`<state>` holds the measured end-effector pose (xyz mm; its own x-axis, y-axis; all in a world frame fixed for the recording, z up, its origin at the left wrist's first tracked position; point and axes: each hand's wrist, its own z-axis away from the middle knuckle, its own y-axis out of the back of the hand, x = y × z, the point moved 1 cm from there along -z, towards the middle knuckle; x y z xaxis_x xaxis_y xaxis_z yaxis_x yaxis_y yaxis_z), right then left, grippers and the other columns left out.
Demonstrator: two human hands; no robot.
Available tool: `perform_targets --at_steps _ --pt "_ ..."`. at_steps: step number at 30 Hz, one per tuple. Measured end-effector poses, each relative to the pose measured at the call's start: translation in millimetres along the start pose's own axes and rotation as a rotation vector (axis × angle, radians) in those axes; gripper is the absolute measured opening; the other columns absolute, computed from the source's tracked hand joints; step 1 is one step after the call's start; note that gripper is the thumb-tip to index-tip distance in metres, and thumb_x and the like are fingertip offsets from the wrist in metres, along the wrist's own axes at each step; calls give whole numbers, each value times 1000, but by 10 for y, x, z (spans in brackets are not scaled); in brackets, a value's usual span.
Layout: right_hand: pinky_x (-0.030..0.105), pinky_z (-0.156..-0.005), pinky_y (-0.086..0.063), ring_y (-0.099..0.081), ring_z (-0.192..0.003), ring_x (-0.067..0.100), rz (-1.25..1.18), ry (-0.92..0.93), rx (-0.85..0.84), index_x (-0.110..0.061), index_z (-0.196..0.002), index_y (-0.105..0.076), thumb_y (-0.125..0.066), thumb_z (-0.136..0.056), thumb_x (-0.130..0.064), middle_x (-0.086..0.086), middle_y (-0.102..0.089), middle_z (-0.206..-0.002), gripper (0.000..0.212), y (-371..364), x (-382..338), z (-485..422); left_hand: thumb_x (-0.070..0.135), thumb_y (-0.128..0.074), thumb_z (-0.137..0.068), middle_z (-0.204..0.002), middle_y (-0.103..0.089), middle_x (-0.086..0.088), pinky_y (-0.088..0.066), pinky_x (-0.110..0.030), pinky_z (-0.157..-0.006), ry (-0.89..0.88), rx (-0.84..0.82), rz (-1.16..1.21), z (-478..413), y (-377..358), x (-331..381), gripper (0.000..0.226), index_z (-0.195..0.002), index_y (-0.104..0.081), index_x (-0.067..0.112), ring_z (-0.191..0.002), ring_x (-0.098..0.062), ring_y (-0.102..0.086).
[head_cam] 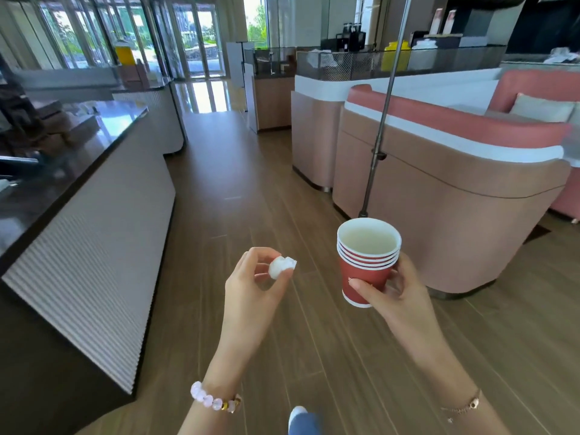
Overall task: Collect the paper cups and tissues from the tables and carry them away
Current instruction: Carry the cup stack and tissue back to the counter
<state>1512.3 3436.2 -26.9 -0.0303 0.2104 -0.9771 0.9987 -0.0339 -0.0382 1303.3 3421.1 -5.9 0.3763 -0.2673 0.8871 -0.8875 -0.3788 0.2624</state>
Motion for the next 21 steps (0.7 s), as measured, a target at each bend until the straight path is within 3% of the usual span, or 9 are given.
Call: perform_targets --at_steps 11,21 --pt "14 -76 -51 -66 -101 5 18 13 -91 -39 -117 -57 -81 -72 -13 -9 -69 -108 58 -516 441 -2583 25 -71 -82 -90 -66 15 -46 -10 -72 5 49 -21 -2427 -554 -661 11 -85 -61 30 -85 -2 -61" --pt "12 -75 -51 -67 -99 6 -26 5 -196 -33 -120 -55 -80 -73 -11 -6 -70 -109 58 -1173 929 -4403 24 -71 -82 -91 -66 13 -48 -14 -74 22 142 -64 -3955 -722 -1323 11 -87 -62 28 -86 -5 -63"
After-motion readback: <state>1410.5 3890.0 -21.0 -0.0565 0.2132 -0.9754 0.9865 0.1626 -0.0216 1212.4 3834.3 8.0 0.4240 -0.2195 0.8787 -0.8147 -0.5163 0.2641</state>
